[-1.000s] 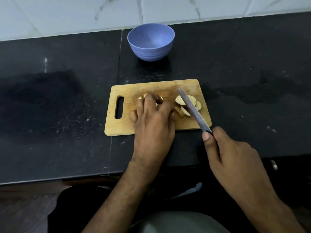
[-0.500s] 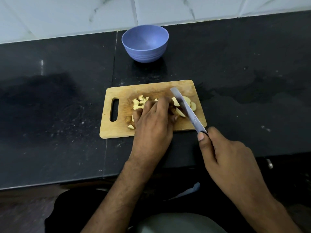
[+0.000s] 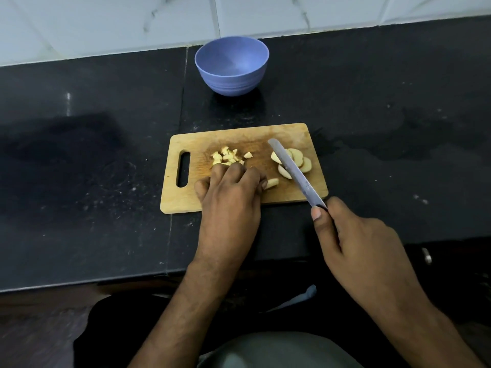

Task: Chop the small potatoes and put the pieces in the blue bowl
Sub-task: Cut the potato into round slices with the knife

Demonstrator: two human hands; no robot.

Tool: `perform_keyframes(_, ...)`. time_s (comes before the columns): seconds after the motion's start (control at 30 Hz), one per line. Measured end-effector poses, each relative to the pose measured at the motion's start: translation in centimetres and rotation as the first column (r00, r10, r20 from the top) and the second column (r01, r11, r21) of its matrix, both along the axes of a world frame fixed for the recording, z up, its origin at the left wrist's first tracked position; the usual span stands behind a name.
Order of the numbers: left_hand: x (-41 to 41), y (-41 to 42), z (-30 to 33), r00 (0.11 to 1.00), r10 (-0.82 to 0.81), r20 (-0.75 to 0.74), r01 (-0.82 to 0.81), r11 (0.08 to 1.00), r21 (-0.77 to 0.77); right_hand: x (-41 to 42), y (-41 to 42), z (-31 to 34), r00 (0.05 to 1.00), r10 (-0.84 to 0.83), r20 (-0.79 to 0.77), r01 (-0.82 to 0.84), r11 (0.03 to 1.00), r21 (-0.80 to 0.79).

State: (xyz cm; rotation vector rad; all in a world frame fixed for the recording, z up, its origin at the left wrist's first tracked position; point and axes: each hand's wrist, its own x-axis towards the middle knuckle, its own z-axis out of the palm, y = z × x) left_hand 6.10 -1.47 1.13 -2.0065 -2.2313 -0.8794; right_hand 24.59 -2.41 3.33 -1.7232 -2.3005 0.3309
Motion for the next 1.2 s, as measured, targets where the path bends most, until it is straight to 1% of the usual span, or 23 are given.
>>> perform_keyframes(0.1, 0.1, -0.1, 0.0, 0.999, -0.034, -0.003, 0.034, 0.999, -0.015, 0.1, -0.4, 0.3, 0.999, 0.036, 0.025, -0.035, 0.997, -0.065)
perform_keyframes(0.17, 0.0, -0.3, -0.2, 0.999, -0.038, 0.014, 0.038, 0.999, -0.022, 0.3, -1.0, 0.6, 0.999, 0.034, -0.003, -0.034, 0.99, -0.134)
perform_keyframes(0.23, -0.1, -0.3, -0.3, 0.999, -0.041, 0.034, 0.041, 0.999, -0.019, 0.5, -1.7, 1.1, 1.0, 0.024, -0.012, -0.026, 0.985, -0.171)
perform_keyframes(0.43, -0.4, -0.1, -0.3, 0.992, -0.053, 0.115, 0.056, 0.998, -0.015, 0.5, -3.2, 2.6, 1.0, 0.003, 0.027, 0.003, 0.981, -0.194)
perform_keyframes(0.57, -0.3, -0.1, -0.3, 0.989, -0.057, 0.139, 0.059, 0.998, -0.016, 0.3, -3.7, 3.0, 0.999, 0.001, 0.052, 0.011, 0.973, -0.229)
perform_keyframes(0.67, -0.3, -0.1, -0.2, 0.988, -0.057, 0.147, 0.059, 0.998, -0.01, 0.1, -3.9, 3.2, 0.994, -0.004, 0.114, 0.029, 0.975, -0.221)
perform_keyframes(0.73, -0.3, -0.1, -0.2, 0.987, -0.059, 0.152, 0.061, 0.998, -0.01, -0.2, -3.9, 3.1, 0.992, -0.017, 0.127, 0.045, 0.975, -0.218)
perform_keyframes(0.83, -0.4, 0.0, -0.2, 0.987, -0.064, 0.146, 0.068, 0.997, -0.022, -1.1, -3.4, 2.4, 0.995, -0.014, 0.097, 0.034, 0.979, -0.203)
perform_keyframes(0.97, -0.4, -0.2, -0.3, 0.987, -0.058, 0.148, 0.061, 0.998, -0.018, -1.8, -1.8, 1.3, 0.999, 0.004, 0.05, 0.003, 0.991, -0.137)
perform_keyframes(1.07, -0.5, -0.5, -0.2, 0.988, -0.056, 0.143, 0.059, 0.998, -0.019, -1.2, -1.5, 1.3, 0.999, 0.036, 0.007, -0.035, 0.993, -0.113)
perform_keyframes(1.2, -0.6, -0.6, -0.2, 0.984, -0.055, 0.17, 0.06, 0.998, -0.023, 0.0, -2.5, 2.0, 0.998, 0.068, 0.0, -0.067, 0.993, -0.098)
